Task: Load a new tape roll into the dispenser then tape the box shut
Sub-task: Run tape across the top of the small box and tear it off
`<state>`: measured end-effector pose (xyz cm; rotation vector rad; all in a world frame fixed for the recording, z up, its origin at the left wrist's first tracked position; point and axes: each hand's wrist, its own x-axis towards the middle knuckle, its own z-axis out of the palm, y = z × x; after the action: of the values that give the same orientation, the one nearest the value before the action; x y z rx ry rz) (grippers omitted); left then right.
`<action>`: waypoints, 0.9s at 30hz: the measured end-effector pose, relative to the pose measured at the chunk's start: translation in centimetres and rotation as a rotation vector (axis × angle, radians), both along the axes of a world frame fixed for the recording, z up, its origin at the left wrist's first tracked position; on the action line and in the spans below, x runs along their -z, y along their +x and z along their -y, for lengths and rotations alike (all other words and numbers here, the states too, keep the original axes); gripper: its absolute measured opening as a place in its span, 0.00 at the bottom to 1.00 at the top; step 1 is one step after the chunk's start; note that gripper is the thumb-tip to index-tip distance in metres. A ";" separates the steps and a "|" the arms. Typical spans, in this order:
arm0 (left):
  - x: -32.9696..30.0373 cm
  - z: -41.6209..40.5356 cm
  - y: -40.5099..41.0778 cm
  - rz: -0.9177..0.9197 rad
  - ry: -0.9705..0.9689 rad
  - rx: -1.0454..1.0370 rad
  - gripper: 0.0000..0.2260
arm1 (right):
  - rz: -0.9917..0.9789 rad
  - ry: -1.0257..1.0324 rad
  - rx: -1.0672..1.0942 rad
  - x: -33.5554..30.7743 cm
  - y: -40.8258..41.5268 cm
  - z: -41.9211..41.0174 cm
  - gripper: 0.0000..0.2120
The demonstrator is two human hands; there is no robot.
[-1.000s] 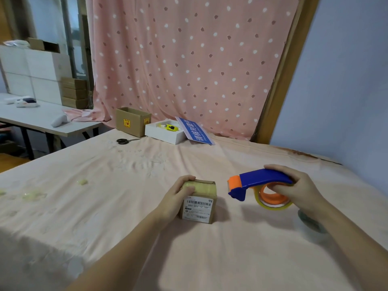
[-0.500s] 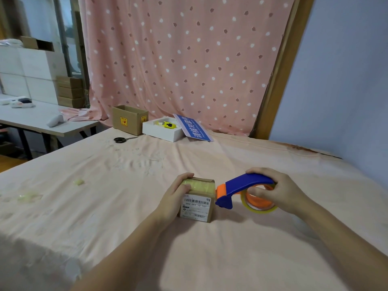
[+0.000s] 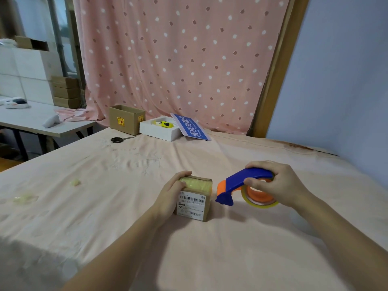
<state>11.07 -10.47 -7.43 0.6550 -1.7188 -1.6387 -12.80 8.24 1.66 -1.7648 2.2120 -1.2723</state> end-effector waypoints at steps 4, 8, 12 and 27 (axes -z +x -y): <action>-0.2 -0.1 -0.5 0.000 -0.013 -0.005 0.20 | -0.011 0.002 0.021 0.7 -0.5 -1.3 0.15; -0.1 0.0 -0.5 -0.004 -0.013 -0.010 0.19 | -0.060 -0.006 -0.003 0.9 -0.3 -1.6 0.17; -0.2 -0.2 -0.5 -0.009 -0.001 -0.007 0.19 | -0.100 0.018 -0.027 0.9 0.0 -1.3 0.15; -0.2 0.7 -0.7 -0.099 0.112 -0.018 0.20 | -0.316 0.183 -0.012 1.9 1.7 2.3 0.25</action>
<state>10.37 -11.19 -7.18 0.6291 -1.5561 -1.7355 -11.13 5.90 -0.19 -2.0161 2.3776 -0.8018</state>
